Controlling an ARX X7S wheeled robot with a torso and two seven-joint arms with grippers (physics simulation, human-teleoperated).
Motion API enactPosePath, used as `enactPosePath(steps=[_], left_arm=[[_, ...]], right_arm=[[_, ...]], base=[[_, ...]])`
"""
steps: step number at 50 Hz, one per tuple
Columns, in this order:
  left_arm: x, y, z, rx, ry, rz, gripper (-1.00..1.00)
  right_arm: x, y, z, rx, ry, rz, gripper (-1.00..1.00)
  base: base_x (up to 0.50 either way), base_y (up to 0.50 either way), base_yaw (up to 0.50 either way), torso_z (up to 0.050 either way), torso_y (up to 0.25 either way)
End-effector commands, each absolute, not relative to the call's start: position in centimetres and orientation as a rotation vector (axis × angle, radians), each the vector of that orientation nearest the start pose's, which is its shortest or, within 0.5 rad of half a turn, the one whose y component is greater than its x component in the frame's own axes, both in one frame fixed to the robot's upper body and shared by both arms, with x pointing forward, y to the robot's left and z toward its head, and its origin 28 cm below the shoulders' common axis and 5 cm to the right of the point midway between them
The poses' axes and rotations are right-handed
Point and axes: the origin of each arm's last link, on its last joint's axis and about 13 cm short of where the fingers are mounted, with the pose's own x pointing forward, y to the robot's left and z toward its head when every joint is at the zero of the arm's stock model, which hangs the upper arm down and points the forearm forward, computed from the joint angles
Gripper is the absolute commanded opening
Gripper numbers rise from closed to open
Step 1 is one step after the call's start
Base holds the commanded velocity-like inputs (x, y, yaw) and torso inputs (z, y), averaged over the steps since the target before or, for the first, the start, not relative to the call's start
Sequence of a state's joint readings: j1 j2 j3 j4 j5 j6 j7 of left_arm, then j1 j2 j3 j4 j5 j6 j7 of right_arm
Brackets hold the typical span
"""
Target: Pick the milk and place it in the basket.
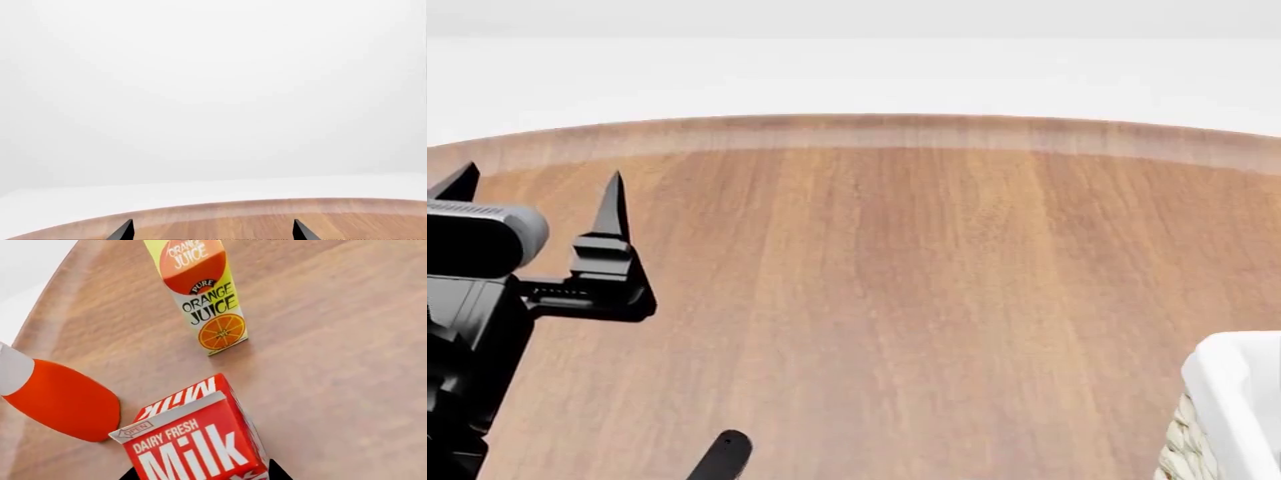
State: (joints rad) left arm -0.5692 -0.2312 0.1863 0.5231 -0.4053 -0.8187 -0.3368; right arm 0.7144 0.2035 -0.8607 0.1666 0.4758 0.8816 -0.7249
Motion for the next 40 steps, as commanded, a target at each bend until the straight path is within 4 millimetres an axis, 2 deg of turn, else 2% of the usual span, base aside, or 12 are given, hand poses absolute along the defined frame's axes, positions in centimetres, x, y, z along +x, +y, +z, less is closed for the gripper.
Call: enactPosePath(steps=[1, 18, 24, 29, 34, 40], left_arm=[[26.6, 19.5, 19.3, 0.016, -0.194, -0.064, 1.00], [26.4, 19.4, 19.2, 0.021, -0.195, -0.071, 1.00], [26.5, 19.4, 19.2, 0.018, -0.196, -0.069, 1.00], [26.5, 19.4, 19.2, 0.020, -0.195, -0.068, 1.00], [26.5, 19.5, 19.2, 0.021, -0.195, -0.067, 1.00], [26.5, 19.5, 19.3, 0.022, -0.197, -0.066, 1.00]], right_arm=[[28.4, -2.6, 4.6, -0.179, 0.811, 1.393, -1.00], [28.4, -2.8, 4.2, -0.203, 0.789, 1.373, -1.00], [30.2, -4.2, 6.0, -0.191, 0.677, 1.107, -1.00], [31.3, -6.0, 8.3, -0.145, 0.598, 0.901, -1.00], [31.5, -7.5, 9.9, -0.119, 0.544, 0.763, -1.00], [31.5, -8.4, 11.2, -0.118, 0.508, 0.687, -1.00]], base=[[0.00, 0.00, 0.00, 0.000, 0.000], [0.00, 0.00, 0.00, -0.001, 0.000], [0.00, 0.00, 0.00, 0.000, 0.000], [0.00, 0.00, 0.00, 0.000, 0.000], [0.00, 0.00, 0.00, 0.000, 0.000], [0.00, 0.00, 0.00, 0.000, 0.000]])
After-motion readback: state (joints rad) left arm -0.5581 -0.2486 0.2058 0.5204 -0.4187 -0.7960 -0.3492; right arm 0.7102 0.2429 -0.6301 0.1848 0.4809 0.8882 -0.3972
